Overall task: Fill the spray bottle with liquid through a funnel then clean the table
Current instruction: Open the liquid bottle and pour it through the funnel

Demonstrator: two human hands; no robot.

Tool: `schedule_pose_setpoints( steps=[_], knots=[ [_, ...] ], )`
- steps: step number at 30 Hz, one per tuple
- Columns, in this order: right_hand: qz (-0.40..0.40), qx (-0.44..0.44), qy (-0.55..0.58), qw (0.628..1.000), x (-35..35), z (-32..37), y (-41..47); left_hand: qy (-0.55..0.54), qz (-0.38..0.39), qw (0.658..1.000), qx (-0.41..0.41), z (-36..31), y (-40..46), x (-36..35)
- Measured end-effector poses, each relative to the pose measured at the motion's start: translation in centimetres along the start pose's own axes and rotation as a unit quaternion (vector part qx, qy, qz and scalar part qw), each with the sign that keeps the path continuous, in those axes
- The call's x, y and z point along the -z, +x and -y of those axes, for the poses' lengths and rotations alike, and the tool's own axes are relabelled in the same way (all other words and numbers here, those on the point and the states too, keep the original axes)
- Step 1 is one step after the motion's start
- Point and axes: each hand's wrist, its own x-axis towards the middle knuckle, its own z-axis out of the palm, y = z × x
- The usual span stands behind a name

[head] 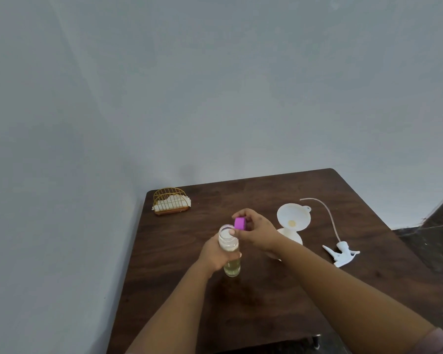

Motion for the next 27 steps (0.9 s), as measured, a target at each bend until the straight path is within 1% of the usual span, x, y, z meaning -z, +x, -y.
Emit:
schedule_pose_setpoints(
  steps=[1, 2, 4, 6, 9, 11, 13, 17, 19, 21, 23, 27],
  knots=[
    [-0.022, -0.017, 0.051, 0.998, 0.0, -0.4, -0.4, 0.008, -0.004, 1.000, -0.002, -0.1, 0.1, -0.1],
    [-0.041, -0.029, 0.078, 0.996, 0.0, -0.8, -0.9, 0.015, -0.010, 1.000, -0.004, -0.3, 0.1, -0.3],
    [-0.066, -0.037, 0.084, 0.994, 0.2, -1.6, -2.0, 0.015, -0.027, 1.000, -0.002, -0.3, 0.2, -0.7],
    [-0.115, -0.013, 0.049, 0.992, 0.7, -2.8, -3.4, 0.009, -0.043, 0.999, 0.000, -0.2, 0.2, -1.1],
    [-0.248, 0.048, -0.032, 0.967, 1.8, -5.5, -5.5, 0.007, -0.070, 0.997, -0.009, 0.0, 0.0, -1.4],
    [-0.322, 0.042, -0.068, 0.943, 2.7, -7.9, -6.8, 0.011, -0.078, 0.997, -0.012, 0.1, 0.0, -1.6],
    [-0.367, -0.002, -0.085, 0.926, 3.7, -10.5, -8.0, 0.016, -0.080, 0.996, -0.017, 0.0, 0.0, -2.0],
    [-0.377, -0.105, -0.104, 0.914, 5.5, -15.0, -9.5, 0.030, -0.091, 0.995, -0.023, -0.1, 0.0, -2.8],
    [-0.384, -0.159, -0.111, 0.903, 6.4, -16.8, -9.6, 0.029, -0.095, 0.995, -0.023, 0.0, 0.0, -3.0],
    [-0.370, -0.208, -0.153, 0.893, 7.3, -18.3, -9.6, 0.028, -0.099, 0.994, -0.021, 0.2, 0.1, -3.1],
    [-0.351, -0.227, -0.165, 0.893, 8.0, -19.3, -9.6, 0.027, -0.101, 0.994, -0.014, 0.4, 0.2, -3.1],
    [-0.326, -0.231, -0.159, 0.903, 8.5, -20.4, -9.9, 0.033, -0.101, 0.994, -0.005, 0.6, 0.3, -3.2]
  ],
)
